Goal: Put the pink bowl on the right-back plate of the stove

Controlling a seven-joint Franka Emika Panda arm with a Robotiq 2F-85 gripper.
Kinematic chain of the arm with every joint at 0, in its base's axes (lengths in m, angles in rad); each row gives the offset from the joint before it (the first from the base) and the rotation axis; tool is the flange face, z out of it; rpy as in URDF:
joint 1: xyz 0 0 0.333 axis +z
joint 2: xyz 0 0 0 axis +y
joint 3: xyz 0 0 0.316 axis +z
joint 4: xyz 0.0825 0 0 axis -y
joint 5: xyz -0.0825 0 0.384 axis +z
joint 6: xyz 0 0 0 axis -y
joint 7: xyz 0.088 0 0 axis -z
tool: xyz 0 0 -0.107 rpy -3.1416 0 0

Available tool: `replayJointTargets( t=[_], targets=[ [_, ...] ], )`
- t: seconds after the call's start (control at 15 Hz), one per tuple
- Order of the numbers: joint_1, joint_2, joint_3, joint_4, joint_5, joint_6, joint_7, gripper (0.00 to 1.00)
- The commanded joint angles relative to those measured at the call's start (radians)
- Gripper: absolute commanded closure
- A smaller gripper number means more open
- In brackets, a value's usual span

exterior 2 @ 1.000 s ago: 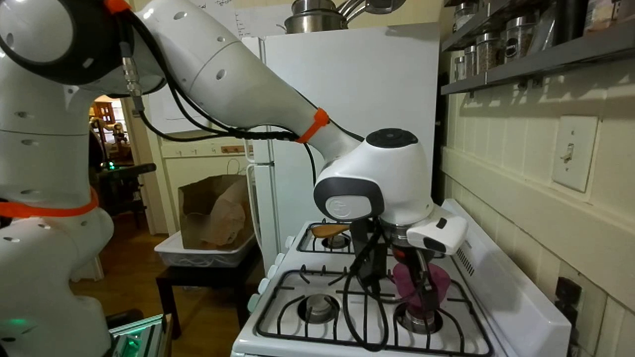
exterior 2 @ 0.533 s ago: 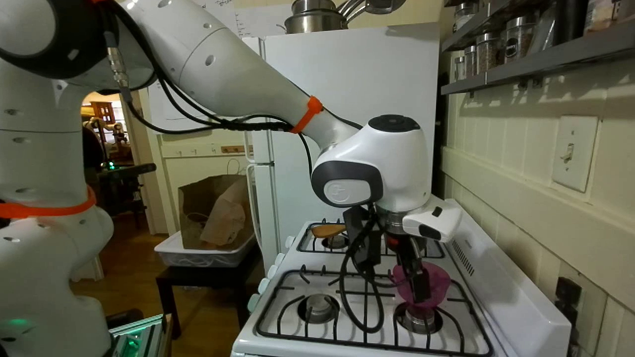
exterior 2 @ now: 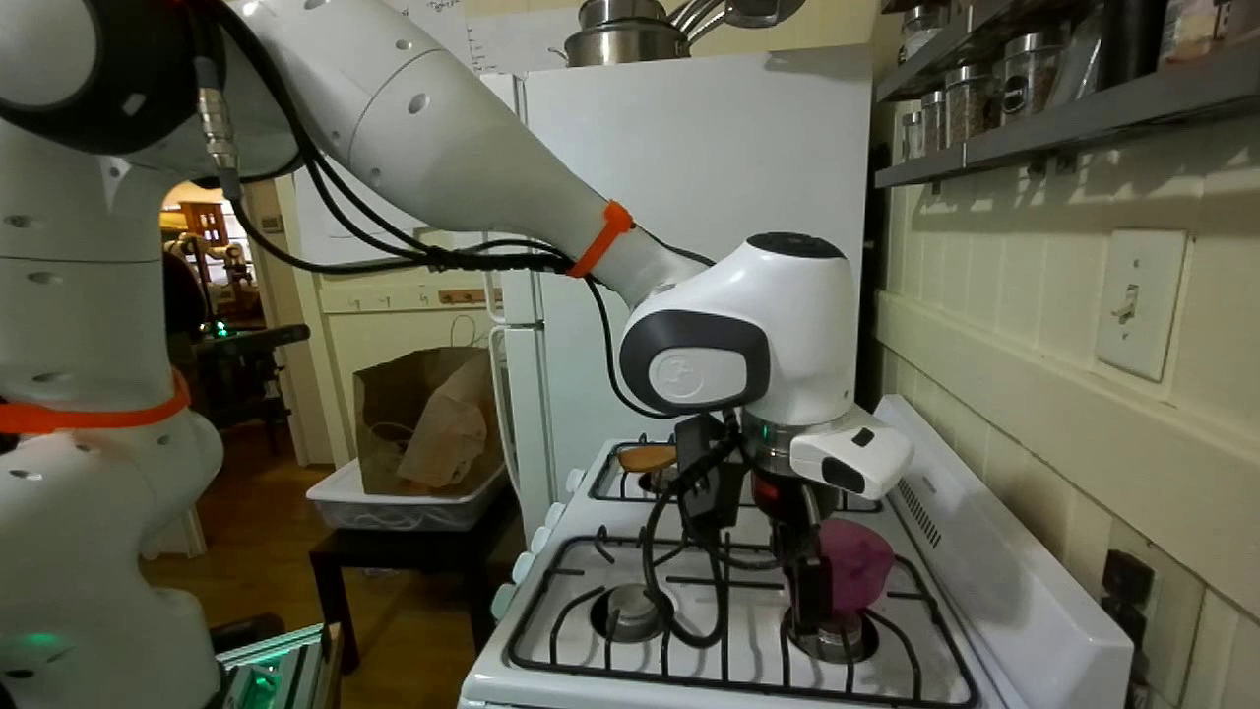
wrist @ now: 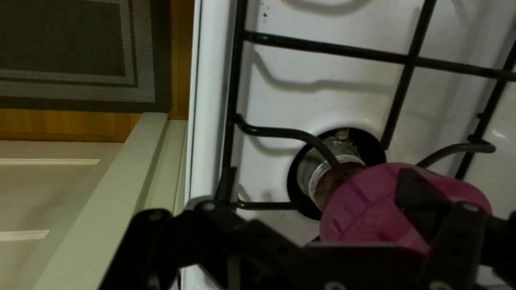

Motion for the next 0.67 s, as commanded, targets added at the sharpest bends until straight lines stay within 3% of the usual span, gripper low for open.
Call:
replayJointTargets(
  t=[0.0,0.6],
  targets=[
    [0.023,-0.009,-0.019,0.007,-0.039,-0.009,0.072,0.00],
    [0.041,0.020,-0.034,0.028,-0.100,0.040,0.155,0.00]
  ],
)
